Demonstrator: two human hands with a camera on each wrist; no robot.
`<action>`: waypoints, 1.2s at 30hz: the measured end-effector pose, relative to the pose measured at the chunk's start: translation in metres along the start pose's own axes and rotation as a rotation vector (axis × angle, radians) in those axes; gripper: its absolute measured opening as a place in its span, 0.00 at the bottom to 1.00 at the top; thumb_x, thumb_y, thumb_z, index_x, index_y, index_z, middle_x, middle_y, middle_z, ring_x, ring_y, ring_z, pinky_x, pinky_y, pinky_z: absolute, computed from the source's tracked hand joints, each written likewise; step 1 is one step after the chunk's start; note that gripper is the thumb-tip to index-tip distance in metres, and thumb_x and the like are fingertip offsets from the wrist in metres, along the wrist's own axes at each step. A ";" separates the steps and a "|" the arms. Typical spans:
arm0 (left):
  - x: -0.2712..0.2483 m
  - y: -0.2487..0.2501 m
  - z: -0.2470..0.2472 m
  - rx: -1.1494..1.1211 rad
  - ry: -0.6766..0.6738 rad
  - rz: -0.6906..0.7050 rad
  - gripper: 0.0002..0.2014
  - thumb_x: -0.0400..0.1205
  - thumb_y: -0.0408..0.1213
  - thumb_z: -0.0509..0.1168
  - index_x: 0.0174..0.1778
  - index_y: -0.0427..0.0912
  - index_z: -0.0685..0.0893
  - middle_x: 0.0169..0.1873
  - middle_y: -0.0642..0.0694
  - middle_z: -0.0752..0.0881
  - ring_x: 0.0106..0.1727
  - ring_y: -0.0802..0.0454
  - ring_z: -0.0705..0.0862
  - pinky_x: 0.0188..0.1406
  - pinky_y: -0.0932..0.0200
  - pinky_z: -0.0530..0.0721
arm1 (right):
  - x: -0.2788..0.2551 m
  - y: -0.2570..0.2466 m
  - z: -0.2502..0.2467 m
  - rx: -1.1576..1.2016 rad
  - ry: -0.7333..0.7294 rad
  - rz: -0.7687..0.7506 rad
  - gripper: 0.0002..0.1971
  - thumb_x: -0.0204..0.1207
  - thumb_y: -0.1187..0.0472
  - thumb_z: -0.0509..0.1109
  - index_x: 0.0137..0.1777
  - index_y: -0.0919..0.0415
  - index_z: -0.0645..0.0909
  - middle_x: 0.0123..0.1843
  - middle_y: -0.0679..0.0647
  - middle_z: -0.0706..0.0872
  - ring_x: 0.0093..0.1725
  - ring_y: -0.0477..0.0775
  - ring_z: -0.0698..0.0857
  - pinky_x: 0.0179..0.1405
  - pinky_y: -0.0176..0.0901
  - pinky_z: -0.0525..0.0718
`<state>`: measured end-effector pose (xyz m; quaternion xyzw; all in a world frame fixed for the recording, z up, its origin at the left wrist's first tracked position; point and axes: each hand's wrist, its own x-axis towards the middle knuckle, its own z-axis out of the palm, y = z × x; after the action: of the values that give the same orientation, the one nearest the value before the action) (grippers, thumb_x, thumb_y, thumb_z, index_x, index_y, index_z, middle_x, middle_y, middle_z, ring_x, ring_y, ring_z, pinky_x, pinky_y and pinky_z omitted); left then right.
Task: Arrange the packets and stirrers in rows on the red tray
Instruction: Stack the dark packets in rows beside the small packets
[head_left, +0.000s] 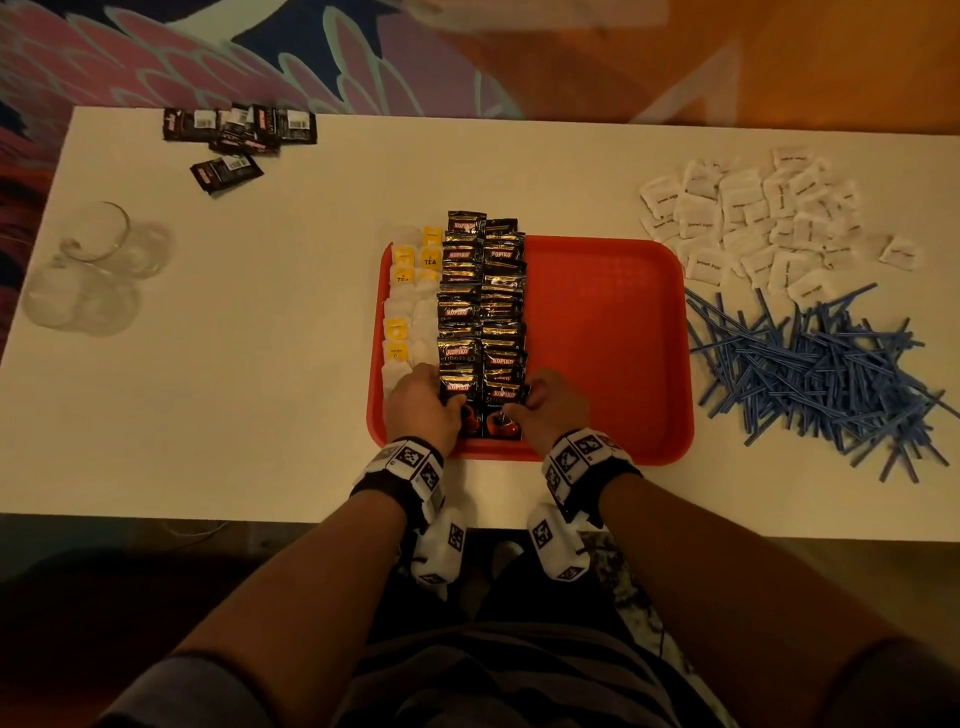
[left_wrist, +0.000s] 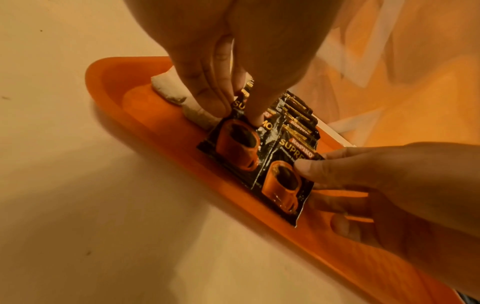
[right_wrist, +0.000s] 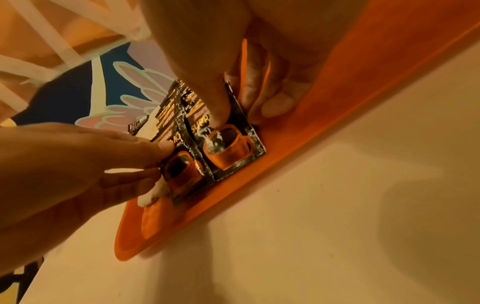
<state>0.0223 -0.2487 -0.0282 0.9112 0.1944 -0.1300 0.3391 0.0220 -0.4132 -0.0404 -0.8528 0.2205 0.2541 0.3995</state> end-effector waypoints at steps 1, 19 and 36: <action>0.003 0.001 0.000 -0.007 0.006 0.004 0.19 0.78 0.38 0.76 0.62 0.37 0.82 0.52 0.41 0.89 0.55 0.43 0.86 0.57 0.50 0.86 | 0.003 -0.002 -0.001 0.009 0.006 0.003 0.21 0.72 0.53 0.79 0.63 0.51 0.77 0.49 0.47 0.86 0.47 0.45 0.84 0.32 0.28 0.73; 0.029 0.009 -0.004 -0.057 0.000 0.010 0.22 0.76 0.40 0.77 0.63 0.40 0.81 0.50 0.41 0.88 0.52 0.43 0.86 0.53 0.48 0.86 | 0.021 -0.019 -0.008 0.028 0.009 0.014 0.23 0.72 0.51 0.79 0.63 0.50 0.74 0.49 0.45 0.84 0.50 0.46 0.83 0.31 0.29 0.72; 0.022 0.007 -0.006 -0.083 -0.019 -0.005 0.26 0.76 0.37 0.77 0.70 0.40 0.80 0.61 0.43 0.86 0.64 0.45 0.83 0.65 0.52 0.81 | 0.082 -0.081 -0.034 0.144 -0.057 0.130 0.23 0.77 0.68 0.62 0.74 0.63 0.73 0.57 0.55 0.83 0.48 0.54 0.81 0.45 0.43 0.81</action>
<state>0.0455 -0.2438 -0.0276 0.8947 0.1986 -0.1314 0.3779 0.1410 -0.4070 -0.0256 -0.7982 0.2814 0.2872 0.4486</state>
